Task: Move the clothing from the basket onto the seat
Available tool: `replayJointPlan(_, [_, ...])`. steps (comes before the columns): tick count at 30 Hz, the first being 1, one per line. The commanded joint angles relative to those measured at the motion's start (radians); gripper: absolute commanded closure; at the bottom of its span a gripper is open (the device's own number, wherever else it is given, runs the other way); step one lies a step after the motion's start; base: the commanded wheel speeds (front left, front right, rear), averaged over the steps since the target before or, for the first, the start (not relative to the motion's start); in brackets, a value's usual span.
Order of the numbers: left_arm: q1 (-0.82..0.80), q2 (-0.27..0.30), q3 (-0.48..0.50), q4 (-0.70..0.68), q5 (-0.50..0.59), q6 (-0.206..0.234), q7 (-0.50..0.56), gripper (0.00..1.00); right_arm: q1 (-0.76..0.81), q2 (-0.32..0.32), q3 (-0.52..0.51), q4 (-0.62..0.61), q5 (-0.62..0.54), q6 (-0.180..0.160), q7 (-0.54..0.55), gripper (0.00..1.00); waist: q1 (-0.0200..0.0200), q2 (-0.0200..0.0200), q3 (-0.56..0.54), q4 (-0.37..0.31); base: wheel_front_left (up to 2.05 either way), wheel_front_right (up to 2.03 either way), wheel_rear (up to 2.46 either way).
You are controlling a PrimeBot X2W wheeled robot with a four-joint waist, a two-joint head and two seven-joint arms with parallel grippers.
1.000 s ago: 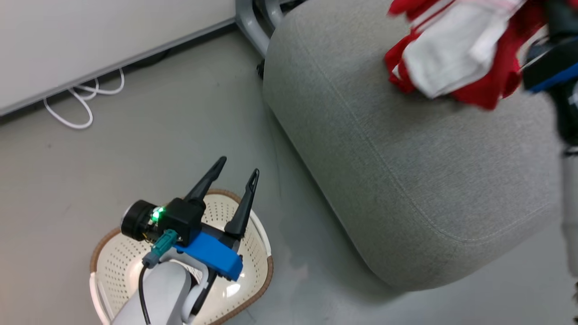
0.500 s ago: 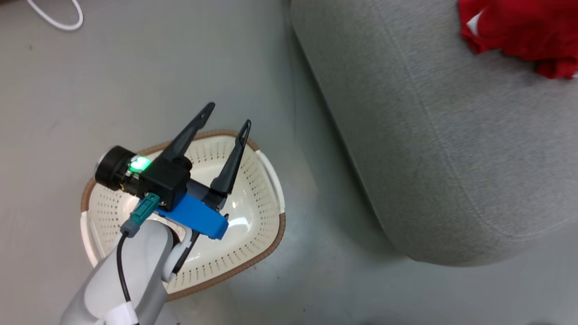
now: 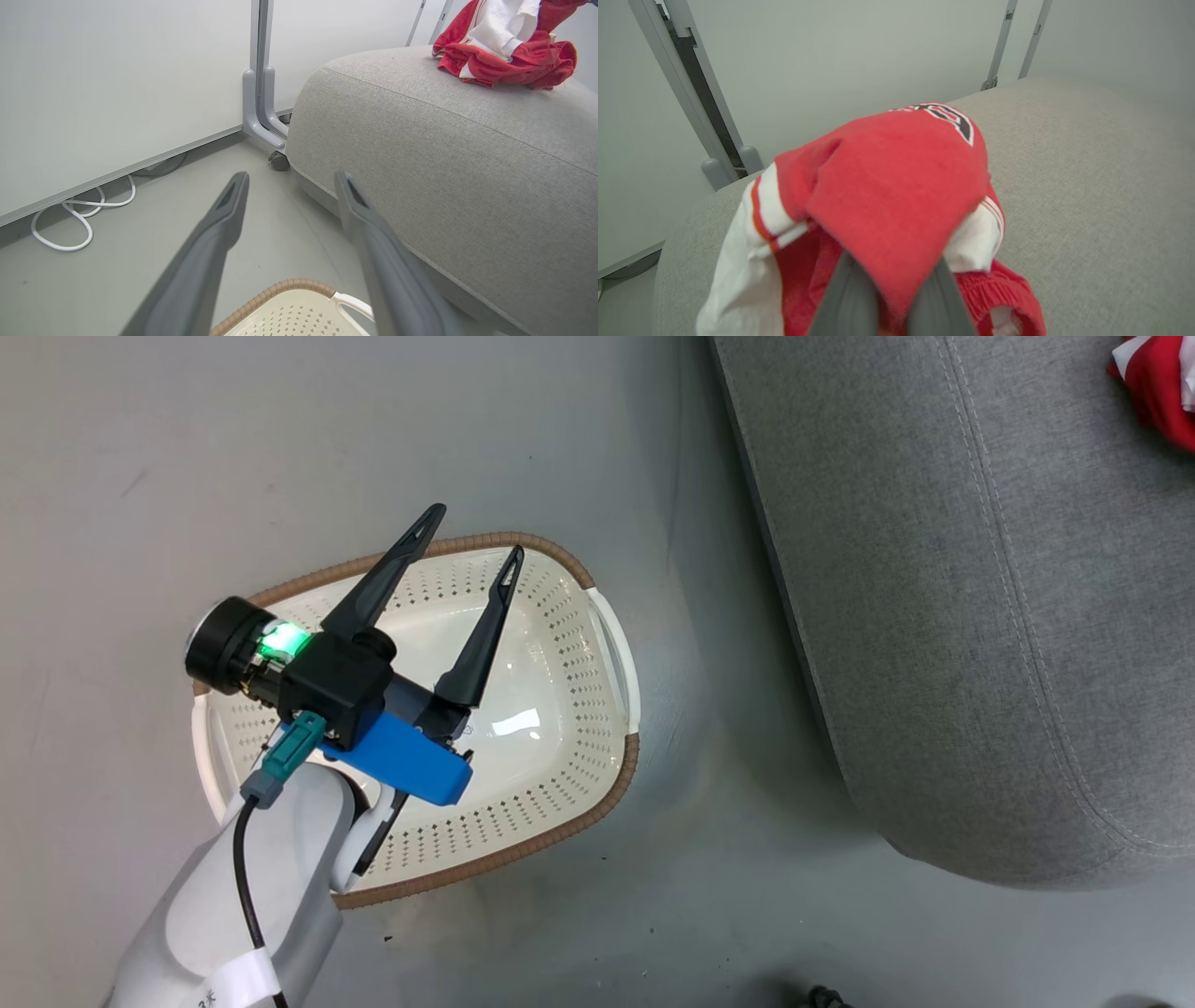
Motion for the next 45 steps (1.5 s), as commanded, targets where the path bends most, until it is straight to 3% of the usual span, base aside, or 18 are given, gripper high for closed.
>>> replayJointPlan(1, [-0.015,0.000,0.003,0.000,0.007,-0.003,-0.005,0.00,0.009,0.002,0.002,0.022,-0.003,0.000,-0.017,1.00,-0.0001,0.0000,-0.002,-0.002,0.00,0.00,0.00])
replayJointPlan(8, [-0.006,-0.005,0.003,0.009,0.005,-0.003,-0.005,0.00,-0.012,-0.009,0.017,0.106,0.007,0.000,-0.066,1.00,-0.0001,0.0000,-0.016,-0.012,0.00,0.00,0.00])
replayJointPlan(9, [-0.005,-0.007,0.002,0.010,0.005,-0.003,-0.005,0.00,-0.014,-0.011,0.020,0.114,0.008,0.000,-0.071,0.93,-0.0001,0.0000,-0.017,-0.013,0.00,0.00,0.00])
replayJointPlan(10, [-0.004,-0.008,0.001,0.012,0.005,-0.003,-0.005,0.00,-0.016,-0.013,0.024,0.124,0.009,0.000,-0.076,0.64,-0.0001,0.0000,-0.019,-0.014,0.00,0.00,0.00])
replayJointPlan(11, [-0.002,-0.009,0.000,0.013,0.005,-0.003,-0.005,0.00,-0.018,-0.015,0.027,0.132,0.008,0.000,-0.078,0.42,-0.0001,0.0000,-0.022,-0.014,0.00,0.00,0.00])
replayJointPlan(12, [0.000,-0.011,-0.001,0.015,0.004,-0.003,-0.005,0.00,-0.019,-0.017,0.032,0.139,0.007,0.000,-0.080,0.03,-0.0001,0.0000,-0.024,-0.014,0.00,0.00,0.00])
replayJointPlan(13, [0.003,-0.011,-0.001,0.016,0.003,-0.003,-0.005,0.00,-0.020,-0.019,0.036,0.146,0.006,0.000,-0.083,0.00,-0.0001,0.0000,-0.026,-0.015,0.00,0.00,0.00])
replayJointPlan(31, [0.017,-0.038,0.011,0.028,-0.007,-0.003,-0.005,0.00,-0.013,-0.038,0.098,0.188,0.009,0.000,-0.091,0.00,-0.0001,0.0000,-0.076,-0.002,0.00,0.00,0.00])
replayJointPlan(42, [0.094,-0.106,0.061,0.044,-0.029,-0.003,-0.005,0.00,0.124,-0.069,0.170,0.105,-0.002,0.000,-0.092,0.00,-0.0001,0.0000,-0.218,0.052,0.00,0.00,0.00])
replayJointPlan(45, [0.132,-0.121,0.082,0.049,-0.032,-0.003,-0.005,0.00,0.187,-0.048,0.182,0.059,-0.005,0.000,-0.087,0.00,-0.0001,0.0000,-0.269,0.066,0.00,0.00,0.00])
